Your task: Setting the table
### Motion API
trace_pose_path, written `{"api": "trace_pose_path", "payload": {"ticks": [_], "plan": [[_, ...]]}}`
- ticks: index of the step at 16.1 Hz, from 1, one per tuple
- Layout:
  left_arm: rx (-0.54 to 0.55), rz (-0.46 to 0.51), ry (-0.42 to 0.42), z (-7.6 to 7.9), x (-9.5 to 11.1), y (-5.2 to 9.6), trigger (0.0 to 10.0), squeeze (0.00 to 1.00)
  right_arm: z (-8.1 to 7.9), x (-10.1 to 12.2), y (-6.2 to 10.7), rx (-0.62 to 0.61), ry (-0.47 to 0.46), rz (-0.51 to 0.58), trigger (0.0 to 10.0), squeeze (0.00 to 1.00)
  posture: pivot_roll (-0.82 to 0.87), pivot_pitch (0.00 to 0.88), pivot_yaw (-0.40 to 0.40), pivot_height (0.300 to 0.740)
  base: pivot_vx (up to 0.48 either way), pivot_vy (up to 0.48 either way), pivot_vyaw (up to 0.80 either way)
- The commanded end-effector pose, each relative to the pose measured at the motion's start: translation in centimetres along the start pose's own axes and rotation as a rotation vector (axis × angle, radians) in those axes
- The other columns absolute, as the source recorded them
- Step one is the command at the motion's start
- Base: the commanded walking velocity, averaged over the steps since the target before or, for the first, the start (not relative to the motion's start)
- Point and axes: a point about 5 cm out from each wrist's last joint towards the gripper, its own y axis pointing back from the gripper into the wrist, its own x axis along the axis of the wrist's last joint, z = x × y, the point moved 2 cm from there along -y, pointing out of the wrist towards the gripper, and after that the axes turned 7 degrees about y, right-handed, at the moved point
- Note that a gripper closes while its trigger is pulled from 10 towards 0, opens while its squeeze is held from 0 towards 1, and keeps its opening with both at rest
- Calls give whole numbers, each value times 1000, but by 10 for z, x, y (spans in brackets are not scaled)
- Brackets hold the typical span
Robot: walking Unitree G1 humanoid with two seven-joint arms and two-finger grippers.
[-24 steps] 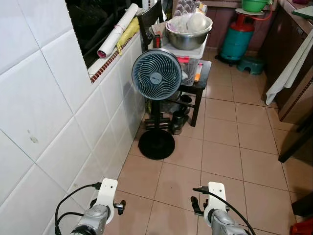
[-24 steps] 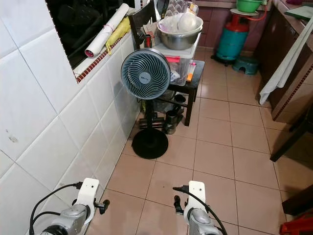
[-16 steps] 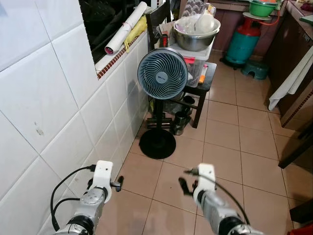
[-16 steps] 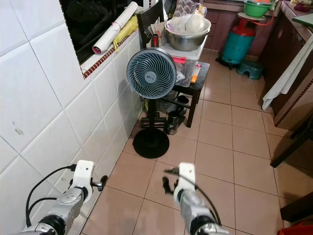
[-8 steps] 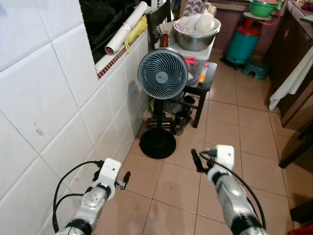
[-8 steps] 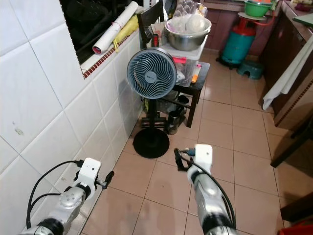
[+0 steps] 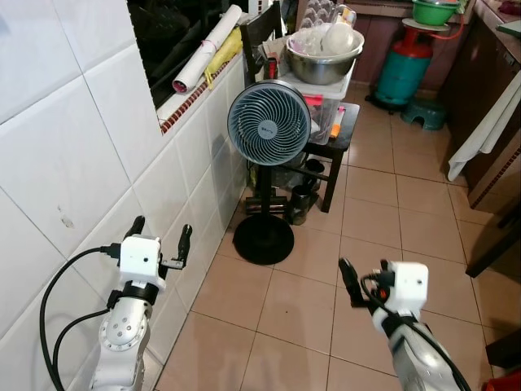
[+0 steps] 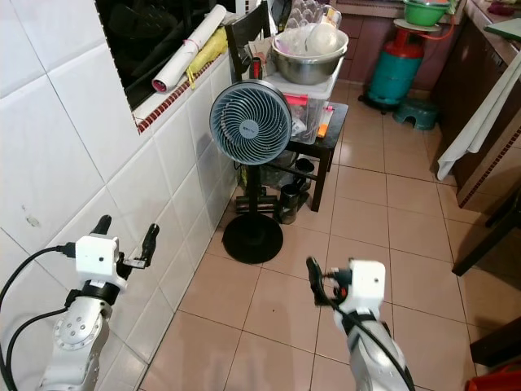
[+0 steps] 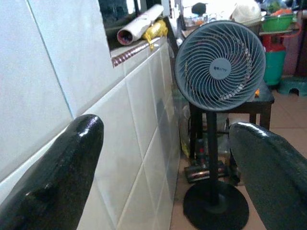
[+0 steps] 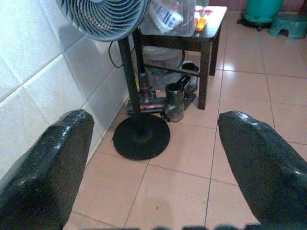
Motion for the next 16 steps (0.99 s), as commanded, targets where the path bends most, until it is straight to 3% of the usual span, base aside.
{"api": "trace_pose_path", "payload": {"ticks": [1, 3, 5, 8, 11, 16], "plan": [[-5, -3, 14, 1, 5, 0, 10000, 0, -3, 8, 1, 6, 10, 17, 10000, 0, 6, 0, 29, 740, 0, 0, 0], [-24, -40, 40, 6, 4, 7, 10000, 0, -5, 16, 8, -9, 41, 16, 10000, 0, 5, 0, 34, 740, 0, 0, 0], [-34, -99, 65, 7, -6, 13, 10000, 0, -8, 10, 12, -5, 41, -25, 10000, 0, 7, 0, 37, 740, 0, 0, 0], [-26, -138, 102, 6, -8, 12, 10000, 0, -15, 11, 14, -10, -3, -42, 10000, 0, 7, 0, 36, 740, 0, 0, -746], [-67, -147, 141, 11, -4, 11, 10000, 0, -21, 14, 19, 1, 9, -54, 10000, 0, 2, 0, 40, 740, 0, 0, -800], [-128, -167, 171, 17, -3, 10, 10000, 0, -23, 13, 25, 31, 10, -97, 10000, 0, -16, 0, 47, 740, 277, 0, -795]]}}
